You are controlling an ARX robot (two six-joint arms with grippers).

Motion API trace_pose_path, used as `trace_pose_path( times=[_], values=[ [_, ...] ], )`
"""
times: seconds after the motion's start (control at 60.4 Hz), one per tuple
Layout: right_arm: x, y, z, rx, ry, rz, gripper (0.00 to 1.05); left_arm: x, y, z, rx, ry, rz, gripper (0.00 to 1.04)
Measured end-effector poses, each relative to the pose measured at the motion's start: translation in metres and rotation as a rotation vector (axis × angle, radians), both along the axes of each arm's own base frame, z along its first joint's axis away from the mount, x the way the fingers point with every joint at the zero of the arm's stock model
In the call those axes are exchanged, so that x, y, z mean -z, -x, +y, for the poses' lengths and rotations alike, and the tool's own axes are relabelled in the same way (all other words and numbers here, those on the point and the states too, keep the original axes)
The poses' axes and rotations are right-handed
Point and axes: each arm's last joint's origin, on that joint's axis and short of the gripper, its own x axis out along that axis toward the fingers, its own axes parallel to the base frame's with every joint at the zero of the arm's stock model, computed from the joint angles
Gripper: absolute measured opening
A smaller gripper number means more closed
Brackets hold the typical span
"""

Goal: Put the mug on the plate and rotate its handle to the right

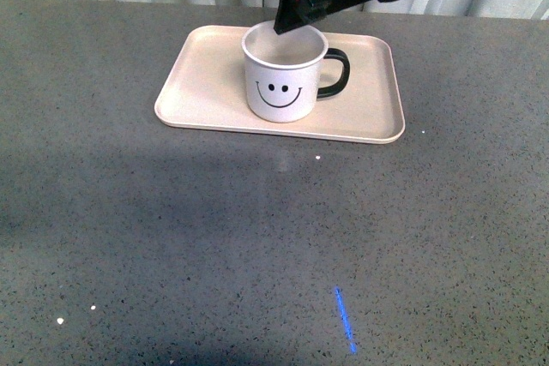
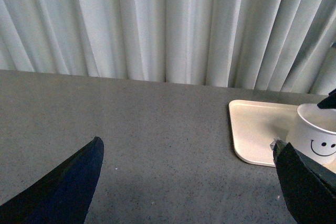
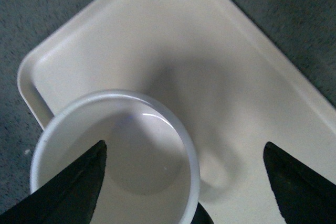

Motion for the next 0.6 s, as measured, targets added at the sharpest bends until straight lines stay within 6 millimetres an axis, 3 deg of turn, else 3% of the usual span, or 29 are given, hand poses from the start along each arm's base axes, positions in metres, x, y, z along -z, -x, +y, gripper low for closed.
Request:
trace_pose_path(
  times=[0.066,0.265,0.348,0.431,0.596],
  values=[
    [-0.015,0.006,-0.003,0.007,-0.031,-0.050,0.97,0.000,0.000,0.000,0.000,0.000,0.000,0.95],
    [-0.052,0.022,-0.011,0.015,-0.069,-0.153,0.95,0.000,0.000,0.000,0.000,0.000,0.000,0.95],
    [-0.050,0.027,-0.015,0.303,-0.027,-0.414,0.83,0.000,0.000,0.000,0.001,0.000,0.000,0.95],
    [-0.035,0.051,-0.028,0.543,-0.109,-0.632,0.69,0.000,0.000,0.000,0.000,0.000,0.000,0.95],
    [-0.025,0.124,-0.055,0.622,-0.262,-0.823,0.40,0.000,0.000,0.000,0.000,0.000,0.000,0.95]
  ],
)
